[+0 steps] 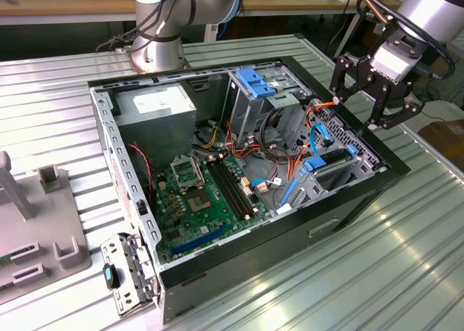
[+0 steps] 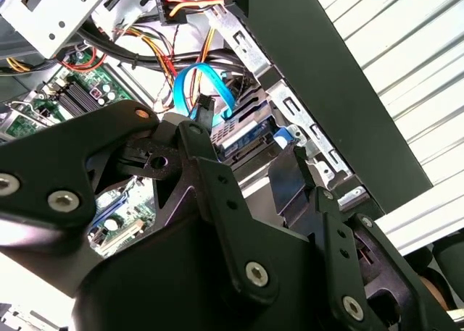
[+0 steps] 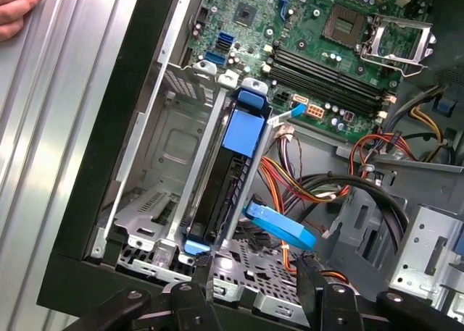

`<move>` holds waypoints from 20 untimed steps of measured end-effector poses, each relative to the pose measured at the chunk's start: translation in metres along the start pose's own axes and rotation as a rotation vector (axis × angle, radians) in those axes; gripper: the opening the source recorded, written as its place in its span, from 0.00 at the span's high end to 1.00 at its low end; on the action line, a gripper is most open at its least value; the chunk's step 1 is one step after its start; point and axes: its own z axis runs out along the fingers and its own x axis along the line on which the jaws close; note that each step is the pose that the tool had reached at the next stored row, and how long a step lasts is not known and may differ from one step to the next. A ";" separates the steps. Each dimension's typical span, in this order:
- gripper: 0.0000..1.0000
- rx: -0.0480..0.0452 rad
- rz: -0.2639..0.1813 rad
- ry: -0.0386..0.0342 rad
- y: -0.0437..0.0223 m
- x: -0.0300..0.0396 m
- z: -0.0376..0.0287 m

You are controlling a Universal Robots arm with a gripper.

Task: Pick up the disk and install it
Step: 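Insert the first disk wire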

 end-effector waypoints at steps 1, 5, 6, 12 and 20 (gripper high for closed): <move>0.42 0.0000 0.000 0.0000 0.0000 -0.0001 0.0000; 0.42 0.0000 0.000 0.0000 -0.0005 -0.0013 0.0001; 0.42 0.0000 0.000 -0.0001 -0.0006 -0.0015 0.0001; 0.42 0.0000 0.000 0.0000 -0.0010 -0.0026 0.0001; 0.42 0.0000 0.000 -0.0002 -0.0020 -0.0053 0.0004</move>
